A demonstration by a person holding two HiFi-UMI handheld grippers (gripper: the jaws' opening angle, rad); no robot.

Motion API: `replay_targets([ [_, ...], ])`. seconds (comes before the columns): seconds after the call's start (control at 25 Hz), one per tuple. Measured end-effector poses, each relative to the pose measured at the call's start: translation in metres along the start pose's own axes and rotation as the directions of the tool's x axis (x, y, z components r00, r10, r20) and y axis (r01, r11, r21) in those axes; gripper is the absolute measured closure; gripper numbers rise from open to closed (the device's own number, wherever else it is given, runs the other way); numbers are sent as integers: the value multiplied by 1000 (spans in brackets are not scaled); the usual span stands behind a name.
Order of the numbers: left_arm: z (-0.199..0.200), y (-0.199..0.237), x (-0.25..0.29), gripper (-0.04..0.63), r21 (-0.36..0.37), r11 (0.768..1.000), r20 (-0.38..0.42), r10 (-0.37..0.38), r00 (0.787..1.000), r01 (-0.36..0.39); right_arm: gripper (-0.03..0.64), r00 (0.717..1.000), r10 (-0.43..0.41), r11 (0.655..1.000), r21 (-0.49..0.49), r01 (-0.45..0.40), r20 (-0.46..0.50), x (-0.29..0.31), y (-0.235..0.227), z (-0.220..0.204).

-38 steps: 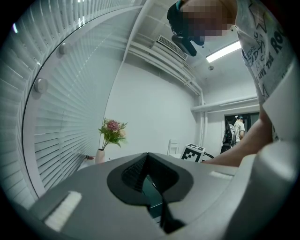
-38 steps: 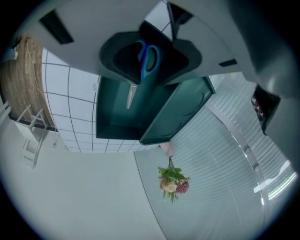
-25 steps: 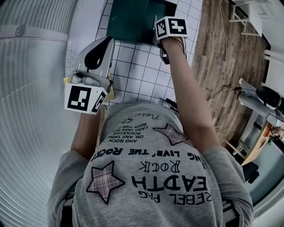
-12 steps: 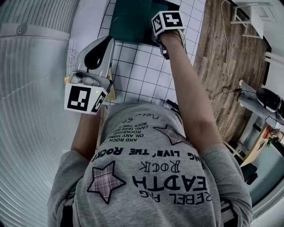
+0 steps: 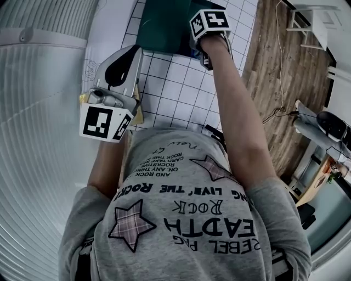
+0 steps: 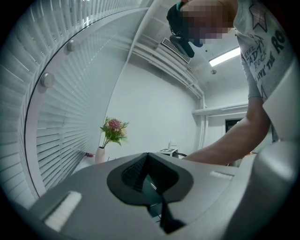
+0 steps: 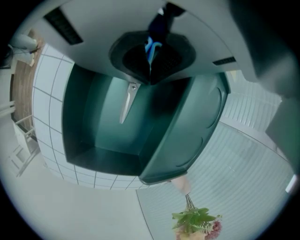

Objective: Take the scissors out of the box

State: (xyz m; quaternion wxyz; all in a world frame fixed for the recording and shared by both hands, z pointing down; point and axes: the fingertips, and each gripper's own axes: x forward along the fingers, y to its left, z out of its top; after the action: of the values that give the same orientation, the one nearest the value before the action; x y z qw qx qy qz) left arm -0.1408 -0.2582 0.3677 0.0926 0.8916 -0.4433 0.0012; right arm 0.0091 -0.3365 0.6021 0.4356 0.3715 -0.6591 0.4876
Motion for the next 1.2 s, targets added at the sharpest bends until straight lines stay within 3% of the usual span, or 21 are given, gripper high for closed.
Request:
replay_targets([
  [0.32,0,3,1,594,-1,1000,-2,7,1000,-7,600,992,-12,997,-79,22,122,-1,-5,32],
  [0.44,-1,5,1,594,-3,1000,-3,10,1000,-10,598,990,-6,998,-54,13,137,-3,-5,32],
  [0.72,-2,3,3,594,-8,1000,0,-2,1000,2,597,991,-2,1000,26,-2,131,-12,-1,12],
  [0.84,-1,0,4,594,-8,1000,2,-12,1000,12,592,996,7,999,40,-10,86,-9,2,2],
  [0.92,0,-2,4,594,-8,1000,3,-22,1000,22,539,998,9,999,47,-12,60,-6,3,-1],
  [1.2,0,-3,3,594,-9,1000,5,-27,1000,28,508,999,-34,999,35,34,1,-7,-5,-3],
])
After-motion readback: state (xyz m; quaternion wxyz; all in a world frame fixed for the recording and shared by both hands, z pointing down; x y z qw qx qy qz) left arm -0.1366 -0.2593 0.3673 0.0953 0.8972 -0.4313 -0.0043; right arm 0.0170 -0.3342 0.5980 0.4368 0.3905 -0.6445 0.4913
